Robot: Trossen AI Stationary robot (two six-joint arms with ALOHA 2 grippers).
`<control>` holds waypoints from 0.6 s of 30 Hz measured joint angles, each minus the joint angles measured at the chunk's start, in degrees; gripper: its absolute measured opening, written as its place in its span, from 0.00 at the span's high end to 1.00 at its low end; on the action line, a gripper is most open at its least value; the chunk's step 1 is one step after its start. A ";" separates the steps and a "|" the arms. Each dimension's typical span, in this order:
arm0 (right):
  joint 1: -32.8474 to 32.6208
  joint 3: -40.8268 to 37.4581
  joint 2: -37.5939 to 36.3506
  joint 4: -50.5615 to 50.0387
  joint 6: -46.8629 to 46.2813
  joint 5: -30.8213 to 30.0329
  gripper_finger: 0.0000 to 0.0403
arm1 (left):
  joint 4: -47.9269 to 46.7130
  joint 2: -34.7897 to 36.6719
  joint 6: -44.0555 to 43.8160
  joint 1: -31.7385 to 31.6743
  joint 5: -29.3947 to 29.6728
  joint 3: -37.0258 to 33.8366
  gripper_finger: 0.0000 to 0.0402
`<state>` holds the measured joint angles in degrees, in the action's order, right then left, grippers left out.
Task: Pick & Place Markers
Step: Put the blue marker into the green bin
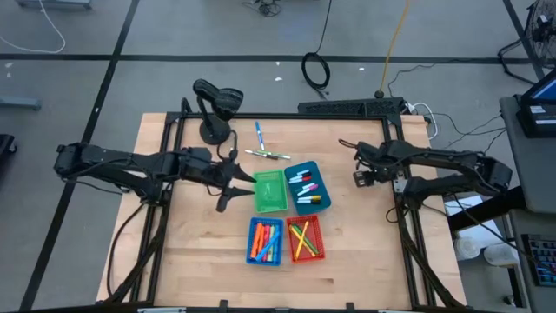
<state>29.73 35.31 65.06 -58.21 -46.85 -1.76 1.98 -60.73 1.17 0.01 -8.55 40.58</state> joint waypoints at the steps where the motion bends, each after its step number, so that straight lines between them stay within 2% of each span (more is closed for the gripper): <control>1: -0.09 0.00 0.03 -1.01 -0.81 0.41 0.52 | -0.53 0.00 0.74 0.00 -0.01 0.00 0.57; 4: -0.49 -0.25 0.02 -1.36 -3.58 -1.80 0.52 | -0.96 0.00 1.14 0.00 0.04 0.00 0.57; 8: -0.51 -1.74 0.11 4.44 -7.01 -2.74 0.53 | -0.87 0.00 1.16 0.00 0.04 0.00 0.57; 14: 0.29 -4.72 1.77 14.55 -5.40 -5.26 0.59 | -0.79 0.00 1.10 0.00 0.04 0.00 0.57; 18: 2.57 -5.25 3.32 16.35 -3.75 -5.73 0.63 | -0.23 0.00 1.09 0.00 0.08 0.00 0.57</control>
<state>32.30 30.06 68.38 -41.86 -50.60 -7.50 1.75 -60.73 2.25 0.01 -8.47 40.58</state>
